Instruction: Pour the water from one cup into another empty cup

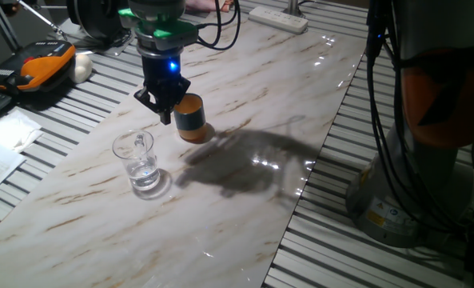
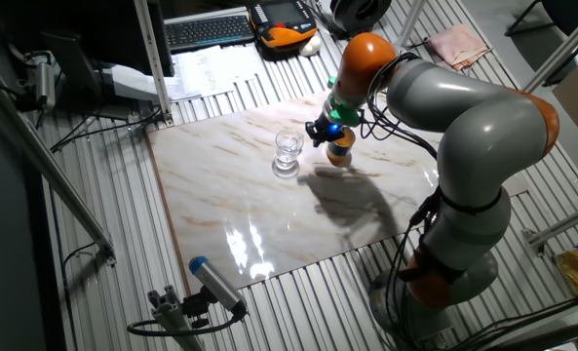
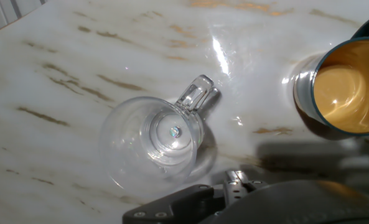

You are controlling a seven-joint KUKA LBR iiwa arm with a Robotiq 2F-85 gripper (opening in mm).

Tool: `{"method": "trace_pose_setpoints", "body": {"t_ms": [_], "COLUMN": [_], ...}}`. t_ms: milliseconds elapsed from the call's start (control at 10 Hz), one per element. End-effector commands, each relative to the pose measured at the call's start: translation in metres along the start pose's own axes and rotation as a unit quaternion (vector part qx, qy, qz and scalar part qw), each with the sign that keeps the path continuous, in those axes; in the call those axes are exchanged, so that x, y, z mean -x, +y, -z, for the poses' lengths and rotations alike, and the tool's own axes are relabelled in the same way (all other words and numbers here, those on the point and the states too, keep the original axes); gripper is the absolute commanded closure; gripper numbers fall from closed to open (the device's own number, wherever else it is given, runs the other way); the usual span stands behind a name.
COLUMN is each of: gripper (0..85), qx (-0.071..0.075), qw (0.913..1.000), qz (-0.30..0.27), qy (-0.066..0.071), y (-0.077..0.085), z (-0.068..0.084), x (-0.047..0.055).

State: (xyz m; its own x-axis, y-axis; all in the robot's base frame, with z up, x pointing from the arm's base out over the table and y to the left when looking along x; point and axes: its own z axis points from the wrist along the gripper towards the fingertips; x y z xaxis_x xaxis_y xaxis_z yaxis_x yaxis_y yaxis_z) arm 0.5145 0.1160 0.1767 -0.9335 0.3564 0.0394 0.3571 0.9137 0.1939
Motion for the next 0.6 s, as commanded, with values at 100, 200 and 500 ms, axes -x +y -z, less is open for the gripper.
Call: {"method": "trace_pose_setpoints", "body": {"t_ms": [100,200,500], "gripper": [85.0,85.0,85.0], "qx": [-0.001,0.002,0.003], "qw": [1.0000,1.0000,1.0000], "qz": [-0.004,-0.005,-0.006], "qy": [0.001,0.004,0.005], "y": [-0.0002,-0.0001,0.0006], "z": [0.0020,0.0029,0.0018], "x": [-0.0002,-0.0008,-0.0018]}}
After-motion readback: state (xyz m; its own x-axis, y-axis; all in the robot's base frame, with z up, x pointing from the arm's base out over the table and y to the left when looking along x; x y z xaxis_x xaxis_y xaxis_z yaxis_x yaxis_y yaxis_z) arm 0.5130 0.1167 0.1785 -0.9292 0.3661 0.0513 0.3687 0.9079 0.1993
